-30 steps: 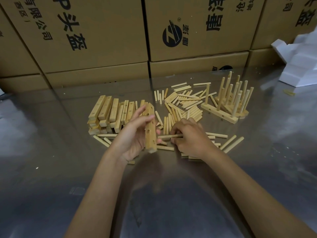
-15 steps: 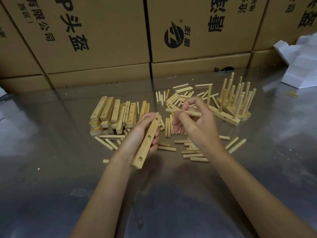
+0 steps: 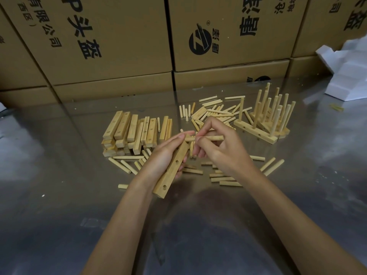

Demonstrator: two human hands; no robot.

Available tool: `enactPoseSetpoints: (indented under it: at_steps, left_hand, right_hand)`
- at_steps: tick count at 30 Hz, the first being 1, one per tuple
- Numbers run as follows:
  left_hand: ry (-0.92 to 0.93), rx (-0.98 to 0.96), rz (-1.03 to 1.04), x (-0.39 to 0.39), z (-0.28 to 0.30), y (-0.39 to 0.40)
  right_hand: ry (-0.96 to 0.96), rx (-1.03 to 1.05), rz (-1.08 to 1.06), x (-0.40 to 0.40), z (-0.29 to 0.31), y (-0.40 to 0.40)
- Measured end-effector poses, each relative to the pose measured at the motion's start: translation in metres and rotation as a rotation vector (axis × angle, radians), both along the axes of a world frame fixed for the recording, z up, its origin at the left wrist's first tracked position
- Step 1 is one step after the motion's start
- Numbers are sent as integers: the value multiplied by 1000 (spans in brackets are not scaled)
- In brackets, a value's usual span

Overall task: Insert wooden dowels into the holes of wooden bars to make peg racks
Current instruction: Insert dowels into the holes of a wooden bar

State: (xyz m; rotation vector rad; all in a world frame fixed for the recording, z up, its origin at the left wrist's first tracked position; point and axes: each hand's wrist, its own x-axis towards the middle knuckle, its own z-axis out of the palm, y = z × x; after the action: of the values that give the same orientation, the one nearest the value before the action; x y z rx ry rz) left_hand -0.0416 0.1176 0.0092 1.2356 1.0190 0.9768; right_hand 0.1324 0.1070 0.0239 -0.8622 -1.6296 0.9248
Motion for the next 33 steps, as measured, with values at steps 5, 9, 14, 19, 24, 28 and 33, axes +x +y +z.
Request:
enactPoseSetpoints:
  at_steps: [5, 9, 14, 19, 24, 28, 33]
  left_hand:
    - [-43, -27, -2, 3, -1, 1]
    - [-5, 14, -2, -1, 0, 0]
    - [70, 60, 89, 3, -1, -3]
    - [15, 62, 111, 4, 0, -5]
    - [39, 61, 69, -4, 1, -2]
    - [73, 62, 39, -8, 1, -1]
    - [68, 65, 33, -8, 2, -1]
  right_hand:
    - [-54, -24, 2, 3, -2, 5]
    - [-17, -25, 20, 2, -3, 5]
    - [61, -80, 5, -4, -6, 2]
    - [236, -192, 49, -7, -7, 0]
    - [133, -106, 52, -9, -7, -1]
    - [119, -100, 35, -10, -9, -3]
    - [177, -133, 33, -13, -10, -4]
